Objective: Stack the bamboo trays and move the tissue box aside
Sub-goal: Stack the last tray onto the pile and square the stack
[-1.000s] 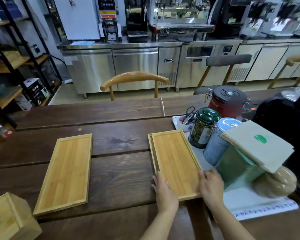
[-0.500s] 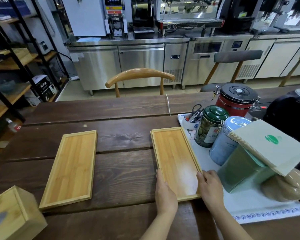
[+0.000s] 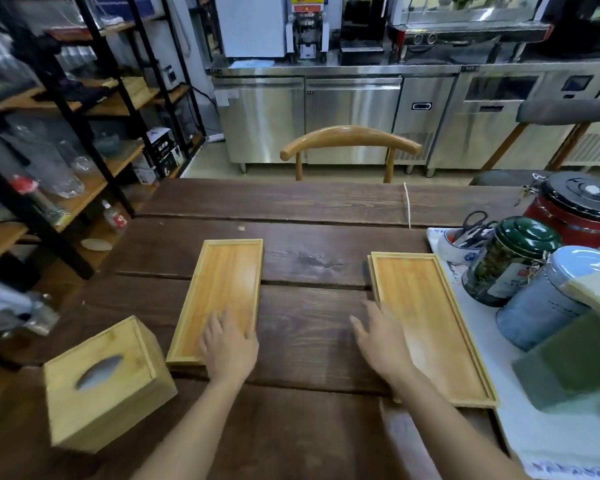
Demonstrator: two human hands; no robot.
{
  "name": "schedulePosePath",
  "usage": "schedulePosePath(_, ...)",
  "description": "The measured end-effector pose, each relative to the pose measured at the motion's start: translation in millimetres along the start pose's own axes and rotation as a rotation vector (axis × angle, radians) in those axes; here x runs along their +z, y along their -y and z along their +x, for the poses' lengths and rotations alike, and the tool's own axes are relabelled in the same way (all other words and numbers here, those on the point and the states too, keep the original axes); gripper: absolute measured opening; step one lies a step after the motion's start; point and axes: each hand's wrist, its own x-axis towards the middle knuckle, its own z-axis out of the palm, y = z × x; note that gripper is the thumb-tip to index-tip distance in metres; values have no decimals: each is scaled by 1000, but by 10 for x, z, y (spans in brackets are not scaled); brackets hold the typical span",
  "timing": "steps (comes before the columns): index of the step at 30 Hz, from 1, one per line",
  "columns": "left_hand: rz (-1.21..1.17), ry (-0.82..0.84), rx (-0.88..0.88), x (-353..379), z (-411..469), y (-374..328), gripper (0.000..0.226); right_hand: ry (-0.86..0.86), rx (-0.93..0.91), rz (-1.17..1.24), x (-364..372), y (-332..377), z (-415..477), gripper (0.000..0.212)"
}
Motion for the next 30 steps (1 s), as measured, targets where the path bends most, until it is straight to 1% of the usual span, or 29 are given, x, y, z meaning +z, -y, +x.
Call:
schedulePosePath(2,29,14,-128,-154,187,282,67,174,-8,84,263,314,32,46)
schedulePosePath(4,-41,48,-234,-255,278,425,73,328,7,197,509,646,32,58)
schedulePosePath(6,-87,84,-280,-297,315,456,80,451,70,317,703,935,12,67)
schedulePosePath(7,-93,99,-290,-303,324,454,82,491,99,366,786,1040,4,68)
schedulePosePath(9,-121,125,-311,-300,329,436,80,548,147,474,906,1189,-21,62)
schedulePosePath(11,-233,124,-339,-281,349,433,71,568,194,632,963,1274,-67,56)
schedulePosePath(13,-354,93,-370,-290,374,428,58,571,282,774,963,1308,-82,58)
schedulePosePath(16,-422,99,-424,-373,376,409,52,511,433,832,935,1238,-19,67)
schedulePosePath(17,-436,127,-427,-397,350,398,52,476,456,802,923,1195,15,66)
schedulePosePath(20,-508,217,-365,-361,226,365,50,403,489,714,879,1080,69,47)
schedulePosePath(21,-510,228,-328,-334,168,348,47,381,479,682,864,1059,57,41)
schedulePosePath(23,-502,229,-256,-263,56,268,44,270,412,539,787,968,37,32)
schedulePosePath(25,-506,211,-186,-194,-65,119,41,143,356,432,644,840,5,30)
schedulePosePath(28,-573,172,-54,-66,-296,-215,40,-14,288,373,344,544,-52,28)
schedulePosePath(30,-610,172,15,29,-499,-502,37,-129,251,283,109,294,-87,27)
